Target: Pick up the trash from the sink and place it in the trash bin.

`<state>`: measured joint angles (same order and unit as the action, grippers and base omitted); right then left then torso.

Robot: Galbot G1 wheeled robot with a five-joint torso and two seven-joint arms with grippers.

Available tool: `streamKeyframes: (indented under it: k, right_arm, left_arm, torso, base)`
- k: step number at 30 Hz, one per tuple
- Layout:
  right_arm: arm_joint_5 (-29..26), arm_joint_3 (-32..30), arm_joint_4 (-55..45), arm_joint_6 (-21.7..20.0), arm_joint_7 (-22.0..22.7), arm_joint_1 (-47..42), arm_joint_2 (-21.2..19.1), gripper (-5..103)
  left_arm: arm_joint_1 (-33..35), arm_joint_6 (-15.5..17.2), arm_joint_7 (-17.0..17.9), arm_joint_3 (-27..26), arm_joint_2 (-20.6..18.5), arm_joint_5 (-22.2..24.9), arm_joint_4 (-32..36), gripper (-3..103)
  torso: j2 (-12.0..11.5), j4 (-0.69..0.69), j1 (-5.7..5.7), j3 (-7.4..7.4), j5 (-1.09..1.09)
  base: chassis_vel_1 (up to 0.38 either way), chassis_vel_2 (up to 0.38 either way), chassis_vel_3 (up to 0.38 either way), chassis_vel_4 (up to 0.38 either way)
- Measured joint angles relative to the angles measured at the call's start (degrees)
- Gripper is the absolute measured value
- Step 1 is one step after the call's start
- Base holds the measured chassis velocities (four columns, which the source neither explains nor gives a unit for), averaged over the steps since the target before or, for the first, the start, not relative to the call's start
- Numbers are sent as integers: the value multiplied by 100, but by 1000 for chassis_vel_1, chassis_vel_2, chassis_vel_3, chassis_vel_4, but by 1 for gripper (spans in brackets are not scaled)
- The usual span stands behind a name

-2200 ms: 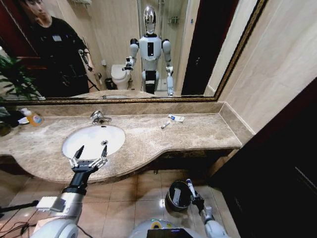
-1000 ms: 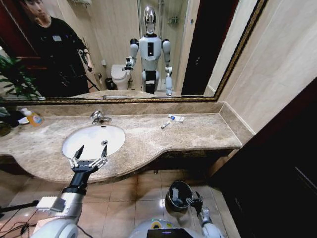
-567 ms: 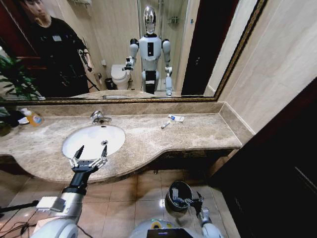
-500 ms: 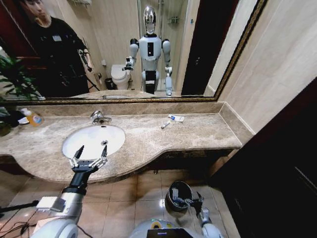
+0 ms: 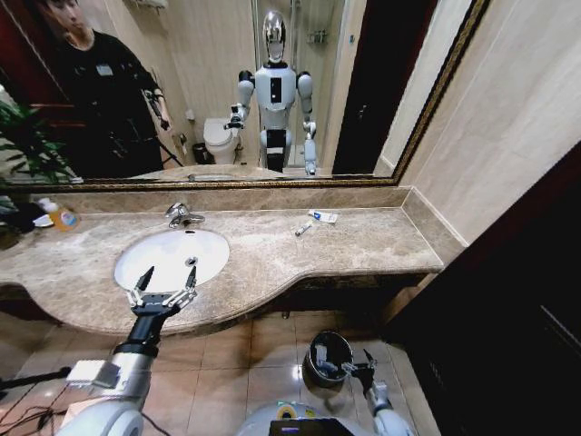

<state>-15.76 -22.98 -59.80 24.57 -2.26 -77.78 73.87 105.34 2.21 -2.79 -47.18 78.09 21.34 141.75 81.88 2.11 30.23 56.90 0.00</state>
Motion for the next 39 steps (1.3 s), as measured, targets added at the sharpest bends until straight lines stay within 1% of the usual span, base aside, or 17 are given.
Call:
streamKeyframes:
  k: [2, 4, 5, 7, 8, 12, 15, 16, 17, 20, 24, 28, 29, 32, 35, 36, 39]
  right_arm:
    - [-47, -35, -375, -85, 57, -117, -64, 100]
    - [-55, -144, -1070, -236, 159, -319, -179, 100]
    - [-55, -144, -1070, -236, 159, -319, -179, 100]
    - [-21, -347, -1718, -452, 196, -513, -242, 100]
    - [-21, -347, -1718, -452, 196, -513, -242, 100]
    - [47, -820, -2845, -863, 10, -778, -207, 100]
    - [47, -873, -3203, -953, -56, -847, -314, 100]
    - [48, -902, -3474, -1047, -128, -868, -374, 100]
    - [48, -902, -3474, -1047, -128, -868, -374, 100]
    - [4, -900, -4040, -1326, -150, -723, -535, 100]
    - [-57, -864, -4248, -1515, -126, -514, -618, 100]
    - [-286, -691, -4468, -1948, -43, -95, -769, 100]
    - [-286, -691, -4468, -1948, -43, -95, -769, 100]
    - [-369, -552, -4466, -2170, -30, 261, -834, 100]
    - [-453, -392, -4327, -2496, -4, 819, -852, 100]
    - [-453, -392, -4327, -2496, -4, 819, -852, 100]
    - [-529, -186, -4173, -2738, 63, 1291, -858, 100]
  left_arm:
    - [0, 0, 0, 0, 0, 0, 0, 100]
    - [0, 0, 0, 0, 0, 0, 0, 100]
    - [0, 0, 0, 0, 0, 0, 0, 100]
    - [0, 0, 0, 0, -1, 0, 0, 100]
    - [0, 0, 0, 0, -1, 0, 0, 100]
    - [0, 0, 0, 0, 0, 0, 0, 100]
    - [0, 0, 0, 0, 0, 0, 0, 100]
    - [0, 0, 0, 0, 0, 0, 0, 100]
    - [0, 0, 0, 0, 0, 0, 0, 100]
    - [0, 0, 0, 0, 0, 0, 0, 100]
    - [0, 0, 0, 0, 0, 0, 0, 100]
    - [0, 0, 0, 0, 0, 0, 0, 100]
    - [0, 0, 0, 0, 0, 0, 0, 100]
    - [0, 0, -1, 0, 0, 0, 0, 100]
    - [0, 0, 0, 0, 0, 0, 0, 100]
    - [0, 0, 0, 0, 0, 0, 0, 100]
    - [0, 0, 0, 0, 0, 0, 0, 100]
  torso:
    - [0, 0, 0, 0, 0]
    - [0, 0, 0, 0, -1]
    - [0, 0, 0, 0, -1]
    - [0, 0, 0, 0, -1]
    - [0, 0, 0, 0, -1]
    - [0, 0, 0, 0, 1]
    - [0, 0, 0, 0, -4]
    - [0, -1, 0, 0, 1]
    - [0, -1, 0, 0, 1]
    - [0, -1, 0, 0, -1]
    - [0, 0, 0, 0, -1]
    - [0, 0, 0, 0, 0]
    - [0, 0, 0, 0, 0]
    - [0, 0, 0, 0, 0]
    - [0, 0, 0, 1, 0]
    - [0, 0, 0, 1, 0]
    - [0, 0, 1, 1, 0]
  base:
    - [0, 0, 0, 0]
    - [0, 0, 0, 0]
    - [0, 0, 0, 0]
    - [0, 0, 0, 0]
    - [0, 0, 0, 0]
    - [0, 0, 0, 0]
    - [0, 0, 0, 0]
    - [0, 0, 0, 0]
    - [0, 0, 0, 0]
    - [0, 0, 0, 0]
    - [0, 0, 0, 0]
    - [0, 0, 0, 0]
    - [0, 0, 0, 0]
    - [0, 0, 0, 0]
    - [0, 0, 0, 0]
    - [0, 0, 0, 0]
    - [0, 0, 0, 0]
